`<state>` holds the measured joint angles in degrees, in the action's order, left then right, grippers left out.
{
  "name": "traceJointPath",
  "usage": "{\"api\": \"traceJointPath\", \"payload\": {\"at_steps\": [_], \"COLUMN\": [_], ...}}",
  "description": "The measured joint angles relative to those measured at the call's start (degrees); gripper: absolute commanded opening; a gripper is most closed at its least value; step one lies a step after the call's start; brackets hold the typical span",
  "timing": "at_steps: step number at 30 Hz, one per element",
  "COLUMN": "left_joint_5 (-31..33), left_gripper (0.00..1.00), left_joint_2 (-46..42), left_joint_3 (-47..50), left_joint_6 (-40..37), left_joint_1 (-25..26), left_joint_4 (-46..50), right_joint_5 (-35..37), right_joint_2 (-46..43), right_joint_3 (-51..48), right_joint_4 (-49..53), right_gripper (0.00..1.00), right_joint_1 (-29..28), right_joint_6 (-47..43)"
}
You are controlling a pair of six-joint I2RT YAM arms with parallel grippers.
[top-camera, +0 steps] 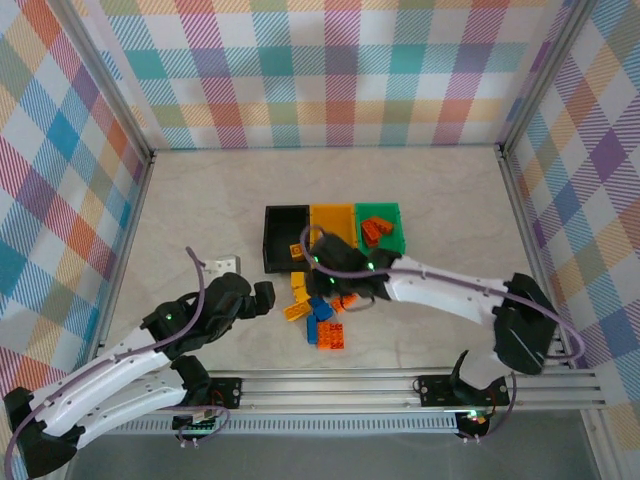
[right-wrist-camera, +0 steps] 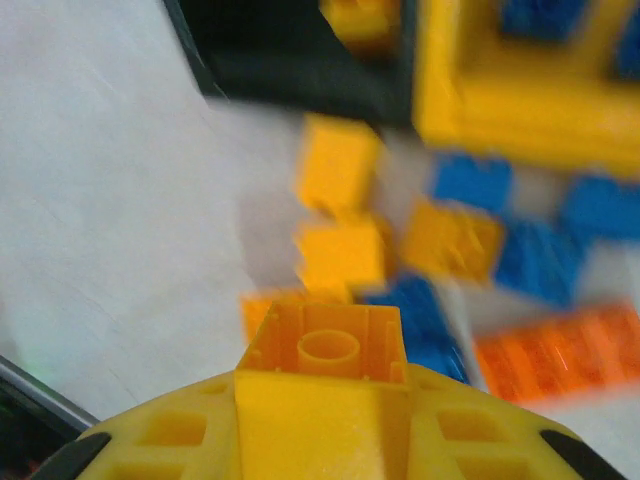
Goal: Sort the legos into containers by color
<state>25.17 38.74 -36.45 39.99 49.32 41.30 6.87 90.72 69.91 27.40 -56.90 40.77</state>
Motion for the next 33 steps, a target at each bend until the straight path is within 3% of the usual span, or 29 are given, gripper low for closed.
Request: {"api": "traceJointPath", "payload": {"at_steps": [9, 10, 13, 16, 19, 23, 28, 33], "left_joint_5": [0.44, 0.44, 0.42, 0.42, 0.39, 0.44, 0.42, 0.44], "left_gripper": [1.00, 1.00, 1.00, 1.00, 1.00, 1.00, 1.00, 1.00], "left_joint_2": [-8.11, -8.50, -9.53, -9.77, -9.75, -9.73, -9.66, -9.27], "left_joint_3": [1.05, 1.07, 1.09, 1.18, 1.51, 1.62, 2.71, 3.76], "left_joint_6": [2.78, 2.91, 3.34, 3.63, 3.76, 3.76, 3.76, 3.76], "left_joint_1": [0.00, 0.00, 0.00, 0.00, 0.00, 0.00, 0.00, 0.00], "left_joint_4": [5.84, 6.34, 7.32, 7.96, 8.11, 8.09, 7.67, 6.38], "right_joint_5": [-3.50, -3.45, -3.30, -3.30, -3.17, -1.70, 0.96, 2.12], "right_joint_2": [28.89, 31.08, 33.90, 33.73, 29.92, 17.40, -1.51, -8.96], "right_joint_3": [34.88, 37.46, 40.09, 39.76, 34.32, 18.75, -1.68, -16.55], "right_joint_4": [2.38, 3.45, 5.70, 7.48, 6.40, 5.11, 3.50, 4.17], "right_gripper": [0.31, 0.35, 0.65, 0.71, 0.73, 0.75, 0.75, 0.74], "right_joint_1": [7.98, 8.35, 8.92, 8.98, 8.72, 6.73, -0.22, -6.29], "right_joint_6": [-8.76, -8.96, -9.40, -9.94, -9.90, -8.94, -4.61, 0.66]}}
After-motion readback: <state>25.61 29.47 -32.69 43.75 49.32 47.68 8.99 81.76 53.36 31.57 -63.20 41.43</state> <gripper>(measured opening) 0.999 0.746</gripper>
